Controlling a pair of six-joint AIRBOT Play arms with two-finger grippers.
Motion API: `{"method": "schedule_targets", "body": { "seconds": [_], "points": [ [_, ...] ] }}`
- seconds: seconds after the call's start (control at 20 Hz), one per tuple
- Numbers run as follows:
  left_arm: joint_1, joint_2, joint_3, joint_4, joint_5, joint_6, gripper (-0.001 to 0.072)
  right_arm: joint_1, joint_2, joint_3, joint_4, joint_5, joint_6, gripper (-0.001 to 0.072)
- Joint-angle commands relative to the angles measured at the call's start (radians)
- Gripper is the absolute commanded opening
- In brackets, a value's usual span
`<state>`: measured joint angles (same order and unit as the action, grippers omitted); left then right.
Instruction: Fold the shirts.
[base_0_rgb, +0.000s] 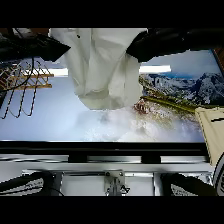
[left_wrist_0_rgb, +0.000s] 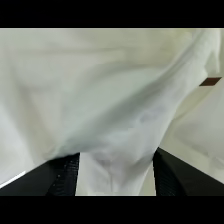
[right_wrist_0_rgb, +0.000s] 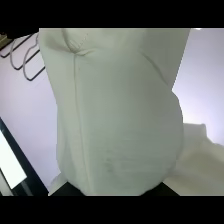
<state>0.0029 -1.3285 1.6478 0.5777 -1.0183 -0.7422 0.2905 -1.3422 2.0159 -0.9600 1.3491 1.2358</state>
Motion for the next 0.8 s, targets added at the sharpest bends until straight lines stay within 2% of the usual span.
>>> {"method": "schedule_targets", "body": {
  "seconds": [0.0,0.15,0.3,0.35,0.45,0.5,0.6,0.75],
  "points": [
    [0.092,0.064,0.001,0.006,0.020,-0.040,0.0566,-0.001,0.033,0.000,-0.085,-0.095,0.020,0.0069],
    [0.109,0.155,0.001,-0.001,0.016,-0.040,0.0566,-0.001,0.048,0.000,-0.235,-0.180,0.115,0.0069],
    [0.102,0.233,0.001,-0.062,0.016,-0.042,0.0565,-0.001,0.048,0.000,-0.363,-0.202,0.222,0.0069],
    [0.100,0.253,0.001,-0.086,0.013,-0.058,0.0565,-0.001,0.052,0.000,-0.418,-0.210,0.259,0.0069],
    [0.100,0.278,0.001,-0.108,-0.003,-0.158,0.0563,-0.001,0.064,0.002,-0.585,-0.212,0.350,0.0070],
    [0.095,0.282,0.001,-0.107,-0.041,-0.196,0.0563,-0.013,0.076,0.002,-0.685,-0.210,0.417,0.0070],
    [0.078,0.275,-0.002,-0.105,-0.158,-0.206,0.0544,-0.082,0.108,0.002,-0.793,-0.213,0.536,0.0070],
    [0.042,0.272,-0.035,-0.092,-0.257,-0.224,0.0543,-0.263,0.167,0.002,-0.825,-0.212,0.629,0.0071]
  ]
}}
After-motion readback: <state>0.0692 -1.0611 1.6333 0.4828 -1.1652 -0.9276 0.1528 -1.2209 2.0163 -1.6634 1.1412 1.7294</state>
